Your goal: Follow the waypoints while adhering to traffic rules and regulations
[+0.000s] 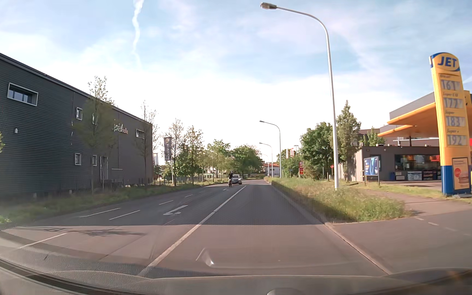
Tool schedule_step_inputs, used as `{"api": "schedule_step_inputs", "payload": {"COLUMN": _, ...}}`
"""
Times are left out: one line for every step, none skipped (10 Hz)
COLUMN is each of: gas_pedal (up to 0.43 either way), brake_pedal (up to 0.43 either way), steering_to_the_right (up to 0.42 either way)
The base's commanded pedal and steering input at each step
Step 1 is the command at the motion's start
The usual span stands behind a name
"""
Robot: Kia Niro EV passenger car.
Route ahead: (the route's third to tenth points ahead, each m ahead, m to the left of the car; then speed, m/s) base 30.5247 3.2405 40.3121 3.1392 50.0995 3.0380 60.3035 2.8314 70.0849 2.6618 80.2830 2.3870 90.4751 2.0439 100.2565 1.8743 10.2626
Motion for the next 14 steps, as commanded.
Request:
{"api": "schedule_step_inputs", "payload": {"gas_pedal": 0.248, "brake_pedal": 0.0, "steering_to_the_right": -0.005}}
{"api": "schedule_step_inputs", "payload": {"gas_pedal": 0.248, "brake_pedal": 0.0, "steering_to_the_right": -0.004}}
{"api": "schedule_step_inputs", "payload": {"gas_pedal": 0.248, "brake_pedal": 0.0, "steering_to_the_right": -0.004}}
{"api": "schedule_step_inputs", "payload": {"gas_pedal": 0.248, "brake_pedal": 0.0, "steering_to_the_right": -0.004}}
{"api": "schedule_step_inputs", "payload": {"gas_pedal": 0.248, "brake_pedal": 0.0, "steering_to_the_right": -0.003}}
{"api": "schedule_step_inputs", "payload": {"gas_pedal": 0.248, "brake_pedal": 0.0, "steering_to_the_right": -0.003}}
{"api": "schedule_step_inputs", "payload": {"gas_pedal": 0.248, "brake_pedal": 0.0, "steering_to_the_right": -0.003}}
{"api": "schedule_step_inputs", "payload": {"gas_pedal": 0.248, "brake_pedal": 0.0, "steering_to_the_right": -0.003}}
{"api": "schedule_step_inputs", "payload": {"gas_pedal": 0.248, "brake_pedal": 0.0, "steering_to_the_right": -0.003}}
{"api": "schedule_step_inputs", "payload": {"gas_pedal": 0.248, "brake_pedal": 0.0, "steering_to_the_right": -0.003}}
{"api": "schedule_step_inputs", "payload": {"gas_pedal": 0.248, "brake_pedal": 0.0, "steering_to_the_right": -0.003}}
{"api": "schedule_step_inputs", "payload": {"gas_pedal": 0.24, "brake_pedal": 0.0, "steering_to_the_right": -0.003}}
{"api": "schedule_step_inputs", "payload": {"gas_pedal": 0.228, "brake_pedal": 0.0, "steering_to_the_right": -0.002}}
{"api": "schedule_step_inputs", "payload": {"gas_pedal": 0.209, "brake_pedal": 0.0, "steering_to_the_right": -0.002}}
